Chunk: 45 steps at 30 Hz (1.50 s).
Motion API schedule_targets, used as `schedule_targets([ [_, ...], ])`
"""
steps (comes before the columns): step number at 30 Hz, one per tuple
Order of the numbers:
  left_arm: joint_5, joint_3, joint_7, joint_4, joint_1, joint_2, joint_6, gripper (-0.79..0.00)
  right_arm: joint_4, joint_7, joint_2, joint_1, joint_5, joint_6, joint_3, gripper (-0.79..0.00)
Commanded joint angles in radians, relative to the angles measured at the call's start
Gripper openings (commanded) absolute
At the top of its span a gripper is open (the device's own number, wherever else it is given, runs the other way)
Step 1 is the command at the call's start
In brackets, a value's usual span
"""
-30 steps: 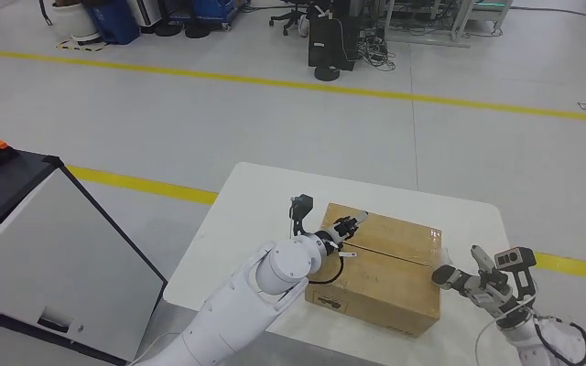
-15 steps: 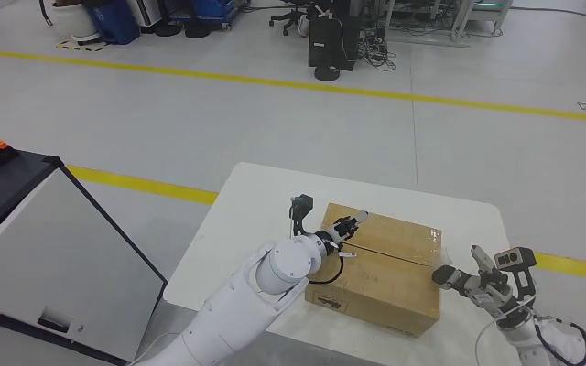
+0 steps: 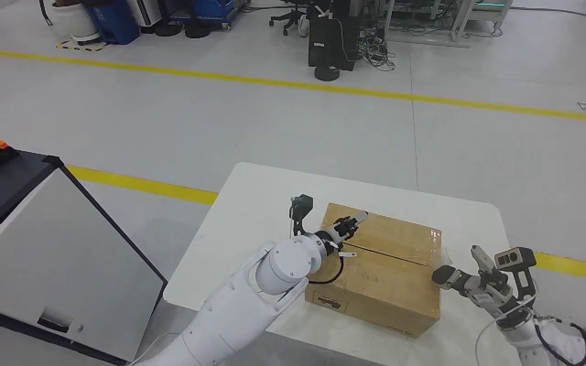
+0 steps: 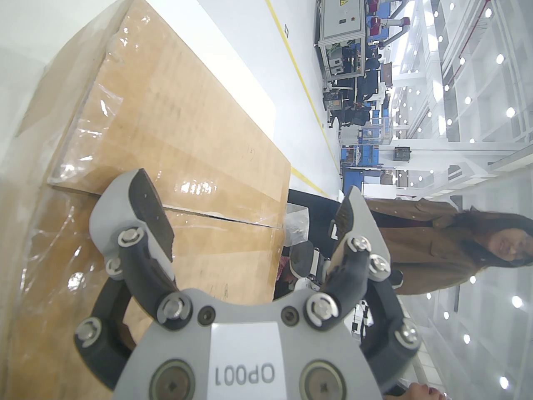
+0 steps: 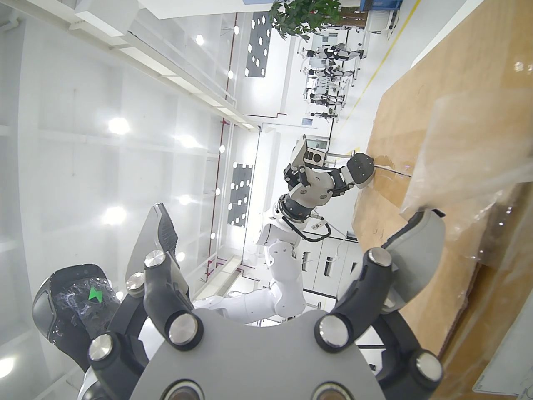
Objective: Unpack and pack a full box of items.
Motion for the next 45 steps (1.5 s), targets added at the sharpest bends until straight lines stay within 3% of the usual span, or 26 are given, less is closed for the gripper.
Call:
schedule_targets([
  [1,0.000,0.000,0.000,0.000,0.000,0.000,0.000,0.000,-0.010,-0.017,-0.001,0.007,-0.012,0.008,0.000,0.000],
  [20,0.000,0.000,0.000,0.000,0.000,0.000,0.000,0.000,-0.126,-0.083,-0.018,0.071,-0.160,0.072,-0.002,0.000],
  [32,0.000,0.000,0.000,0.000,0.000,0.000,0.000,0.000,-0.160,-0.100,-0.029,0.168,-0.242,0.151,-0.079,0.000],
  [38,0.000,0.000,0.000,0.000,0.000,0.000,0.000,0.000,-0.179,-0.080,-0.033,0.150,-0.161,0.121,-0.017,0.000],
  [45,0.000,0.000,0.000,0.000,0.000,0.000,0.000,0.000,-0.106,0.036,-0.040,0.040,0.125,0.170,0.132,0.000],
])
